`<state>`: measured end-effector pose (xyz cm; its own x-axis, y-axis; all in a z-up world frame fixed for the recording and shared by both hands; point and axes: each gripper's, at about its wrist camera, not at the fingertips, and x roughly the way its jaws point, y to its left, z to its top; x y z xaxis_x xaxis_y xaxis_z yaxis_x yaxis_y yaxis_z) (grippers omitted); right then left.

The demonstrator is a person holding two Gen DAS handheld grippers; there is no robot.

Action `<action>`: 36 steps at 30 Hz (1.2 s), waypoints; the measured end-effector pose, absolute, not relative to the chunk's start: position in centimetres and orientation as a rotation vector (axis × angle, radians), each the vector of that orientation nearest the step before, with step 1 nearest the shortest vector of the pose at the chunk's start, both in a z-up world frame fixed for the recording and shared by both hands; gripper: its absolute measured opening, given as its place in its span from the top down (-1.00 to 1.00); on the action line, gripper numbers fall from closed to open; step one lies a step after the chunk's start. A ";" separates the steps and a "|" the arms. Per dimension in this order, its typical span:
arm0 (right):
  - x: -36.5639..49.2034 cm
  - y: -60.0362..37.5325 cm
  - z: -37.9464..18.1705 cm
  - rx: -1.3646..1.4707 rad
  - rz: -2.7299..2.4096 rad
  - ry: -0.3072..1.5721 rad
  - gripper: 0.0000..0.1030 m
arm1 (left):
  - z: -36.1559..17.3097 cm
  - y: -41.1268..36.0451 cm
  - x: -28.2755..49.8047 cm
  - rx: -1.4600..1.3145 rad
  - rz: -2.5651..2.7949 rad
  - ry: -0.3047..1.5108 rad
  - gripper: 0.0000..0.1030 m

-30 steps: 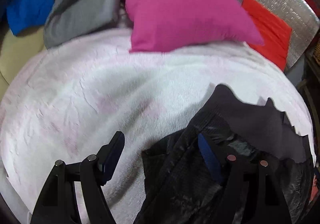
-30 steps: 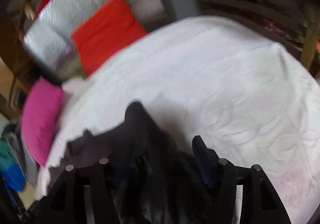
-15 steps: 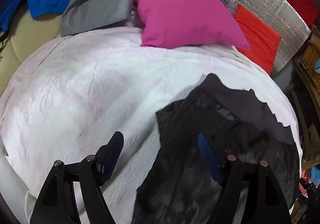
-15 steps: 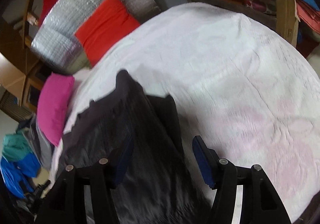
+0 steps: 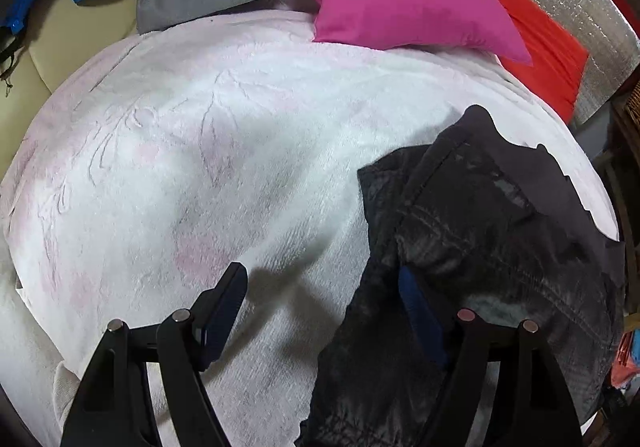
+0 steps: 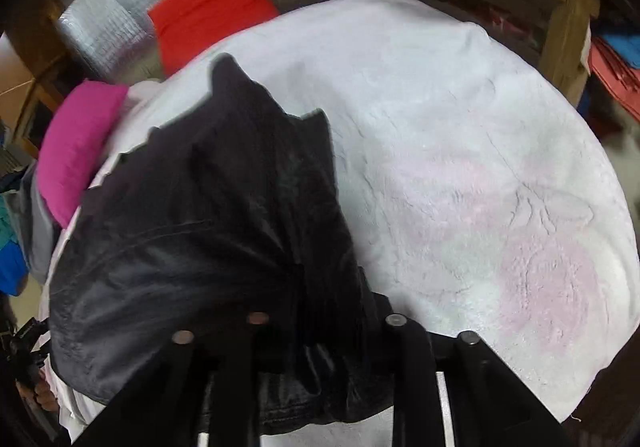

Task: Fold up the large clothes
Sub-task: 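Smooth the folded jacket bundle with both tools and withdraw them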

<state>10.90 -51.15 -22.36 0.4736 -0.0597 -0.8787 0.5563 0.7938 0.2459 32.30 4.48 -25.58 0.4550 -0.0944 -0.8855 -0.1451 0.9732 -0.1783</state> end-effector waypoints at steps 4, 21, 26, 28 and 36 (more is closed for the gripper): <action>9.9 -53.0 -20.6 0.652 -0.442 0.914 -0.20 | -24.2 4.6 32.0 -0.214 0.044 1.032 -0.53; 17.9 -45.4 -20.8 0.526 -0.224 0.895 -0.04 | -21.7 -6.5 28.9 0.088 -0.204 0.853 -0.53; 21.3 -46.3 -23.9 0.453 -0.280 0.944 -0.06 | -24.6 -8.0 30.9 0.174 -0.115 0.921 -0.71; 21.7 -46.9 -24.1 0.501 -0.296 0.938 -0.06 | -24.5 -8.1 31.4 0.179 -0.110 0.919 -0.71; 19.0 -44.3 -19.6 0.562 -0.112 0.819 -0.08 | -21.6 -6.2 29.3 0.072 -0.174 0.849 -0.71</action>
